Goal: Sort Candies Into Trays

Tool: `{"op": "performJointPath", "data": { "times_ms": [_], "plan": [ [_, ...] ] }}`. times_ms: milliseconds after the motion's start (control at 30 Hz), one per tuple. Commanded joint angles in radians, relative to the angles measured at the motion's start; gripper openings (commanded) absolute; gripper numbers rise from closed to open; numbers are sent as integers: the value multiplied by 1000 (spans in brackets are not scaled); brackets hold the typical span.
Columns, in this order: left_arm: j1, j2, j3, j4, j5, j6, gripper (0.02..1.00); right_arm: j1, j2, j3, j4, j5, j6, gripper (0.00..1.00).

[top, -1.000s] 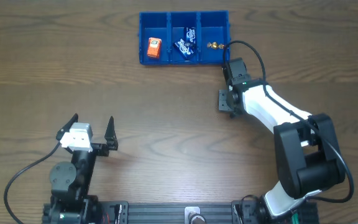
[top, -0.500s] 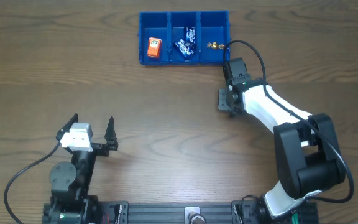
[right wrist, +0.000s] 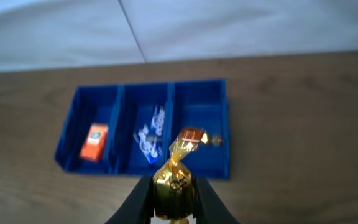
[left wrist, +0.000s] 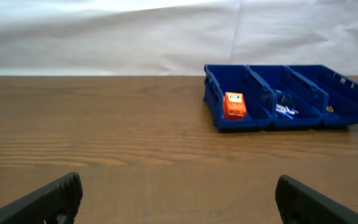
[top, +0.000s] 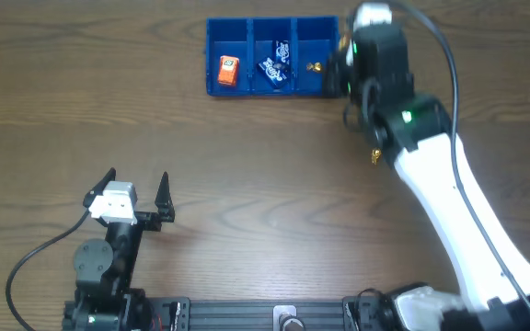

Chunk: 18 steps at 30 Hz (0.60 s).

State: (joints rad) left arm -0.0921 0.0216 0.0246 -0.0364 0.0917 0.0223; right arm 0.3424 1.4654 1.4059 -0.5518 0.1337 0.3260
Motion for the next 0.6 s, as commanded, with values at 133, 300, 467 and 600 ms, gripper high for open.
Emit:
{"op": "performJointPath", "data": {
  "times_ms": [133,300,467,600],
  "plan": [
    [5,-6,-19,-34,21,-11,998,-7,481,450,-151,57,-73,34],
    [5,-6,-19,-34,21,-11,998,-28,632,493,-164,45,-57,36],
    [5,-6,-19,-34,21,-11,998,-30,656,493,-174,45,-53,36],
    [5,-6,-19,-34,21,-11,998,-31,656,493,-169,45,-53,36]
  ]
}}
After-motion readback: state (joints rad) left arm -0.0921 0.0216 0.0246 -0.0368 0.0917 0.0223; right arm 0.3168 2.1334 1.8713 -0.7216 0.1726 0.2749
